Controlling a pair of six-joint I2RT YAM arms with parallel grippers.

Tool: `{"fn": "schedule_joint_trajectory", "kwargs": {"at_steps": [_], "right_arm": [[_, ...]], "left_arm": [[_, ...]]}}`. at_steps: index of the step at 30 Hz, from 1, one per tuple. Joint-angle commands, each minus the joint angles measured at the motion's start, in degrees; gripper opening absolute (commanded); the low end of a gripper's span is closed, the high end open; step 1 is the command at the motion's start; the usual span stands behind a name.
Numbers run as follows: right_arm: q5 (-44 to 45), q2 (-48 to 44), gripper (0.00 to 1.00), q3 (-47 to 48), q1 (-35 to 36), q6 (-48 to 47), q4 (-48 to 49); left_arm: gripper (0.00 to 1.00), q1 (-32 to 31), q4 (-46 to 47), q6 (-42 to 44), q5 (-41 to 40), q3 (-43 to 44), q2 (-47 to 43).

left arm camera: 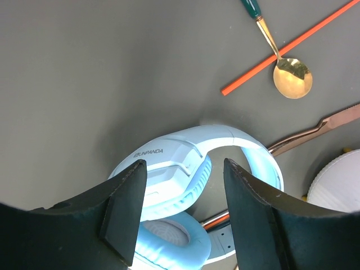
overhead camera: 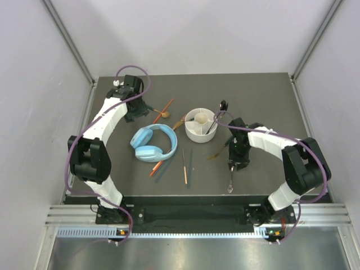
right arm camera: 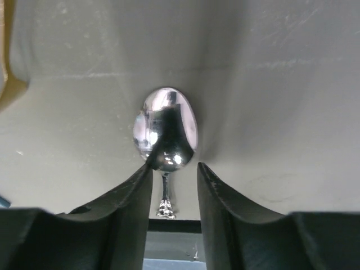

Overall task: Sort the eating utensils into containers
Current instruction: Pick up the spoon from the center of the board.

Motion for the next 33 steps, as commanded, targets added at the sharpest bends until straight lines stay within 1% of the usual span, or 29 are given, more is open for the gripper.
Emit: {"fn": "schedule_joint_trajectory", "kwargs": {"at_steps": [1, 3, 4, 5, 6, 8, 9, 11, 15, 18, 21, 22, 24, 25, 28, 31, 32, 33], "right_arm": [[2.6, -0.1, 0.35, 0.2, 0.4, -0.3, 0.2], [2.4, -0.5, 0.34, -1.1, 0.4, -0.2, 0.1], [2.4, -0.7, 0.3, -1.9, 0.6, -0.1, 0.2], [2.4, -0.8, 0.2, -2.4, 0.6, 0.3, 0.4], [2.6, -1.0, 0.11, -2.7, 0.7, 0.4, 0.8], [2.5, -1.5, 0.03, -3.4, 0.7, 0.6, 1.2], [2.8, -1.9, 0.0, -3.4, 0.8, 0.9, 0.7], [2.8, -3.2, 0.0, -4.1, 0.8, 1.3, 0.5], [7.5, -6.7, 0.0, -4.6, 0.7, 2.6, -1.5], [10.6, -10.9, 0.0, -2.5, 0.8, 3.3, -4.0], [13.1, -14.4, 0.0, 2.3, 0.9, 3.6, -7.2], [13.4, -15.5, 0.0, 5.4, 0.8, 3.4, -7.9], [14.1, -16.1, 0.0, 8.8, 0.8, 2.6, -9.6], [14.2, -16.1, 0.0, 12.2, 0.7, 1.9, -9.9], [14.7, -16.0, 0.0, 18.1, 0.8, -0.1, -7.6], [16.6, -14.5, 0.0, 22.3, 0.7, -2.7, -1.9], [17.3, -14.1, 0.0, 23.1, 0.8, -3.4, 2.1], [18.9, -12.4, 0.0, 24.0, 0.8, -4.1, 3.8]], "left_arm": [[0.62, -0.2, -0.2, 0.7, -0.4, -0.5, -1.2], [0.62, -0.2, 0.0, 0.7, -0.1, -0.8, -1.3], [0.62, -0.2, 0.0, 0.7, -0.1, -0.9, -1.3], [0.62, -0.2, 0.1, 0.7, -0.1, -1.1, -1.4], [0.62, -0.2, 0.3, 0.5, 0.3, -1.2, -1.4], [0.62, -0.2, 0.5, 0.5, 0.6, -1.7, -1.5], [0.62, -0.2, 0.5, 0.4, 0.6, -1.9, -1.7], [0.62, -0.2, 0.6, 0.4, 0.6, -2.4, -2.0], [0.61, -0.2, 0.7, 0.3, 1.0, -2.6, -2.5], [0.62, -0.2, 0.7, 0.3, 1.3, -2.3, -2.7], [0.62, -0.2, 0.6, 0.4, 1.3, -1.7, -2.7], [0.62, -0.2, 0.5, 0.4, 1.3, -1.4, -2.8], [0.62, -0.2, 0.5, 0.4, 1.5, -1.2, -2.9], [0.62, -0.2, 0.5, 0.4, 1.6, -1.0, -2.9], [0.62, -0.2, 0.4, 0.3, 2.1, -0.6, -3.1], [0.62, -0.2, 0.4, 0.2, 2.1, -0.2, -3.4], [0.62, -0.2, 0.3, 0.2, 2.1, -0.2, -3.7], [0.62, -0.2, 0.4, 0.0, 2.0, -0.2, -3.9]]}}
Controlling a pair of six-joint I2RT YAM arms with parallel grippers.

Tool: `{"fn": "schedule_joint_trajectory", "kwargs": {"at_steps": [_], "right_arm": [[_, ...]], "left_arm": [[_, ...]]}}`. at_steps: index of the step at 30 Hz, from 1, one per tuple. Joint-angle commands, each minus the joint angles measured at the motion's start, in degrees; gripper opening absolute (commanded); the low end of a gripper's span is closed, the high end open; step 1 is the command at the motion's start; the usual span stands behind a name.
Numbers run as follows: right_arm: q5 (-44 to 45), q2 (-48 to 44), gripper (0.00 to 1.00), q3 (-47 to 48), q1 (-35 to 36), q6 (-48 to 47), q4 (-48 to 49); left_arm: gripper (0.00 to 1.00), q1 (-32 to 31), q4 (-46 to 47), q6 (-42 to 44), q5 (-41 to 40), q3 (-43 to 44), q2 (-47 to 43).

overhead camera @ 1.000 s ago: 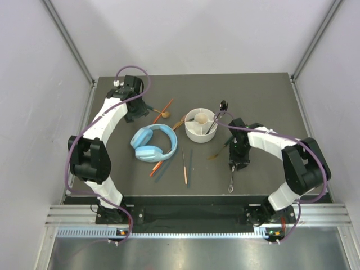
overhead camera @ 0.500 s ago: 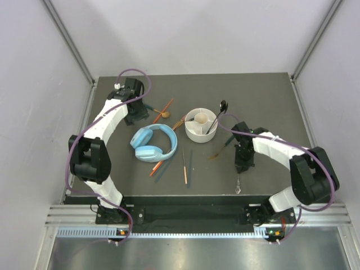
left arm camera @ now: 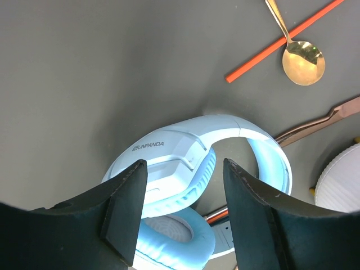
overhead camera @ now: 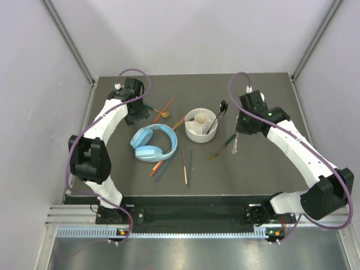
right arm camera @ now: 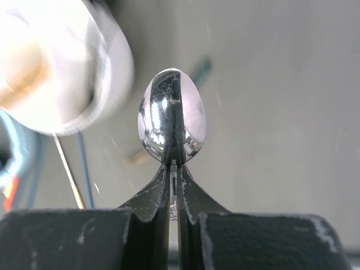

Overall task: Sort the eating utensils into containers
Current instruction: Pick up the spoon from the center of the board.

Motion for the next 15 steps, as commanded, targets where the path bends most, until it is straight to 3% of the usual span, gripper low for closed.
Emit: {"fn": "schedule_joint_trajectory", "kwargs": {"at_steps": [1, 8, 15], "right_arm": [[6.0, 3.2, 0.0, 6.6, 0.5, -5.7, 11.0], [7.0, 12.6, 0.0, 13.1, 0.4, -11.1, 26.4], [5.8, 18.4, 0.0, 15.9, 1.1, -10.4, 28.9]], "left_arm": [[0.62, -0.2, 0.2, 0.0, 0.2, 2.2, -4.0], [0.62, -0.2, -0.1, 0.2, 0.2, 2.2, -5.1], [0.62, -0.2, -0.1, 0.6, -0.6, 1.8, -5.7]]}}
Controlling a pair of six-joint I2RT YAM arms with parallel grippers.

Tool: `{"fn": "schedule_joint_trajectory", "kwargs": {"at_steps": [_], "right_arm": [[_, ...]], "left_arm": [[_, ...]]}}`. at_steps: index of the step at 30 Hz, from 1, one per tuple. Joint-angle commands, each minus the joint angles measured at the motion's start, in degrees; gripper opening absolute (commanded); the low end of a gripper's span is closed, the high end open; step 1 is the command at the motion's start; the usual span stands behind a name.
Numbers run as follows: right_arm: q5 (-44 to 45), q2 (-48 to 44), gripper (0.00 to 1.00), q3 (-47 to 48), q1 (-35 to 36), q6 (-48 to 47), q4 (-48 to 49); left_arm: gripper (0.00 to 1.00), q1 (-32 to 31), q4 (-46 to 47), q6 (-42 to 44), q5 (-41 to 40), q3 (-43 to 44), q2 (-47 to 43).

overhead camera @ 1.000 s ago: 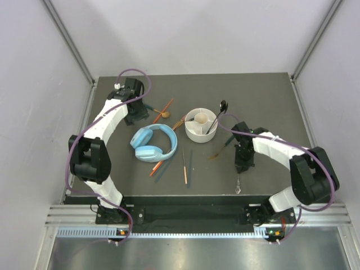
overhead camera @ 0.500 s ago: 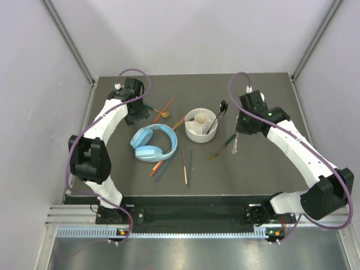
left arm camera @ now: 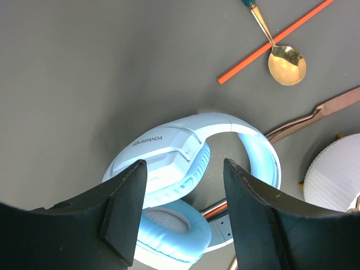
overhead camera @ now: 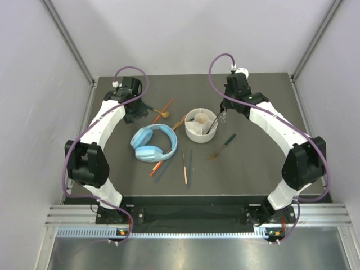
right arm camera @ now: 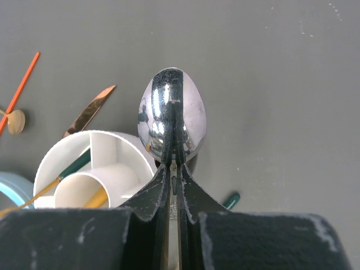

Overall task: Sort the eating utensils into containers
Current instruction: Pick up the spoon from the center of the board, then place the spoon in the container.

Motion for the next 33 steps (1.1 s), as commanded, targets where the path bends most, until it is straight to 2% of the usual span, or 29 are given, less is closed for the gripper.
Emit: {"fn": "schedule_joint_trajectory", "kwargs": {"at_steps": [1, 11, 27, 33], "right_arm": [[0.2, 0.9, 0.0, 3.8, 1.2, -0.6, 6.4], [-1.2, 3.6, 0.0, 7.5, 4.1, 0.5, 4.8], [-3.3, 4.0, 0.0, -3.2, 7.7, 4.8, 7.8], [-3.4, 4.1, 0.0, -4.2, 8.2, 5.1, 7.9]], "left_arm": [[0.62, -0.2, 0.1, 0.5, -0.6, 1.6, -2.6], [0.62, -0.2, 0.6, 0.5, 0.0, 1.3, -1.8], [0.62, -0.2, 0.7, 0.6, 0.1, 0.9, -1.1], [0.62, -0.2, 0.4, 0.8, -0.3, 0.9, -1.2]]}}
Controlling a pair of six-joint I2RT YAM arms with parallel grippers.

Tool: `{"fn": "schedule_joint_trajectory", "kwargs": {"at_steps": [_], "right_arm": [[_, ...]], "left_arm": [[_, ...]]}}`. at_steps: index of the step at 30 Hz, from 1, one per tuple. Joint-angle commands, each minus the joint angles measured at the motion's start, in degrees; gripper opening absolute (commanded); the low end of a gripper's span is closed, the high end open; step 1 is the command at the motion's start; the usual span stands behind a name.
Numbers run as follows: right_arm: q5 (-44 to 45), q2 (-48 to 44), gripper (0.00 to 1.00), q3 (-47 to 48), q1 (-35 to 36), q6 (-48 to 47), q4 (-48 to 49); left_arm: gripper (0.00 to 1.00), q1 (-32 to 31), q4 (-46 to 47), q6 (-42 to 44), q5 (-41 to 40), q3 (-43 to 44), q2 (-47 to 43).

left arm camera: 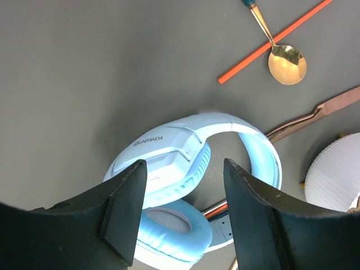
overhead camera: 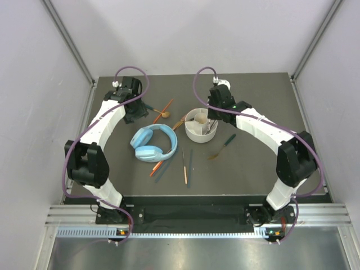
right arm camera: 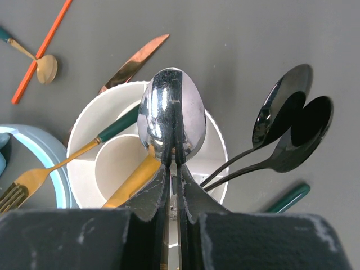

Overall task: Sort the eating utensils into containers
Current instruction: Place the spoon in the container.

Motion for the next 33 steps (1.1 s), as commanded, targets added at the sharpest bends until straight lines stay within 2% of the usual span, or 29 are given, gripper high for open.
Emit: {"fn": "schedule_joint_trajectory", "kwargs": {"at_steps": [1, 5, 6, 9, 13, 23, 33], "right_arm": [[0.1, 0.2, 0.0, 0.3, 0.8, 1.1, 2.7], [-0.3, 1.9, 0.0, 1.1, 0.8, 1.9, -0.7], [-0.6, 2.1, 0.07, 0.9, 0.8, 2.1, -0.8], [-0.8, 1.6, 0.18, -1.3, 0.8, 2.7, 0.6], [-0.9, 1.2, 0.26, -2.1, 0.8, 2.6, 0.7], [0.6, -2.7, 0.27, -1.5, 0.8, 1.5, 0.3], [-0.8, -1.8, 0.27, -1.6, 0.8, 1.7, -1.5]], "left_arm": [[0.62, -0.2, 0.4, 0.3, -0.4, 0.9, -1.2], [0.62, -0.2, 0.5, 0.3, -0.1, 1.0, -1.0], [0.62, -0.2, 0.6, 0.2, -0.1, 1.1, -0.9], [0.62, -0.2, 0.6, 0.5, -0.3, 1.2, -1.0], [0.62, -0.2, 0.5, 0.6, -0.5, 1.0, -1.3], [0.62, -0.2, 0.9, 0.4, 0.4, 0.7, -1.2], [0.62, -0.2, 0.9, 0.6, 0.0, 0.7, -1.7]]}}
